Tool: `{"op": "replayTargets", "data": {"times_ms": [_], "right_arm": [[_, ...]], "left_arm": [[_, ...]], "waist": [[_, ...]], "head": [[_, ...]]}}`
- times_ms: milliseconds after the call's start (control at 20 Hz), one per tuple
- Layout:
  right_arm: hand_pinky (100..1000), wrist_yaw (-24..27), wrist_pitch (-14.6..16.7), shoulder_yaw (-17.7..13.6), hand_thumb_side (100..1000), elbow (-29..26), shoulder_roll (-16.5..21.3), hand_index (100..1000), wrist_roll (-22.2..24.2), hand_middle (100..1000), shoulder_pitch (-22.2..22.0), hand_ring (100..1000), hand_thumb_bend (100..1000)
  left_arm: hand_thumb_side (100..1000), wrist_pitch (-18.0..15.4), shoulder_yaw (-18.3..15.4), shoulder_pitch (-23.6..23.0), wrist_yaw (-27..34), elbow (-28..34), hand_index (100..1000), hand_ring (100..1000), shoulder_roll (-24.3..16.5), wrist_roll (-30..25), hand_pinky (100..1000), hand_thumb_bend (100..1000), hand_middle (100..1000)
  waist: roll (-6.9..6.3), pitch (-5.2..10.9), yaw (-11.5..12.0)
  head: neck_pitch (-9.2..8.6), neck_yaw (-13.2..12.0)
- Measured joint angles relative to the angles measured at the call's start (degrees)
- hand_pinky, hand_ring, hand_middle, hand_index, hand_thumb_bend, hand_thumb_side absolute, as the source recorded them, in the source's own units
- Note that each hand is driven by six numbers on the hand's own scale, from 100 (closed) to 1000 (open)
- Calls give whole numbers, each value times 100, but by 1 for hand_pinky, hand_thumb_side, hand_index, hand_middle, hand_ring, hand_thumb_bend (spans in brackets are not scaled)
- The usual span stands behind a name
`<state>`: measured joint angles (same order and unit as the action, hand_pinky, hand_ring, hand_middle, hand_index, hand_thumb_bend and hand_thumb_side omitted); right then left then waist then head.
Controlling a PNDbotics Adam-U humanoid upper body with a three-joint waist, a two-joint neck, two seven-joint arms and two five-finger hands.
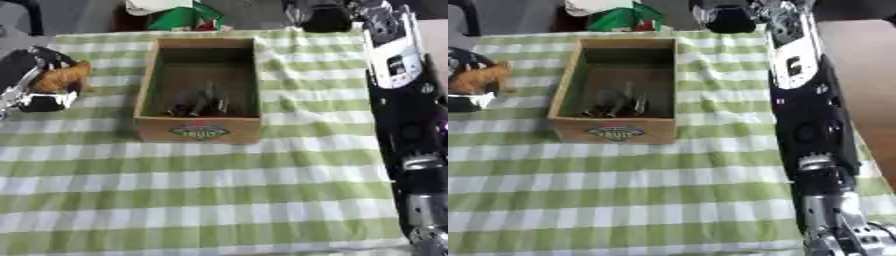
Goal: Pick up objects on the table and place them in the box.
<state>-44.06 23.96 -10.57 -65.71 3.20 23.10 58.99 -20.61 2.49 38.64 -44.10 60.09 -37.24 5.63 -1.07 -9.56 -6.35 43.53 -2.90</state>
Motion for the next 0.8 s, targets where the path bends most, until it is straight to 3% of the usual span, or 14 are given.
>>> {"op": "replayTargets", "data": {"times_ms": [500, 800], "right_arm": [[839, -39, 169, 145, 221, 189, -103, 840, 161, 710, -54, 729, 100], [841, -77, 330, 294, 229, 362, -269, 832, 283, 706, -92, 731, 100]], "left_arm": [[182, 308, 63, 585, 878, 453, 324, 156, 145, -162, 405, 100, 122], [167, 294, 270, 895, 933, 554, 348, 180, 339, -333, 430, 100, 147]], "waist": [[4, 56, -32], [5, 76, -130]], "head": [[29, -28], [29, -104]]}}
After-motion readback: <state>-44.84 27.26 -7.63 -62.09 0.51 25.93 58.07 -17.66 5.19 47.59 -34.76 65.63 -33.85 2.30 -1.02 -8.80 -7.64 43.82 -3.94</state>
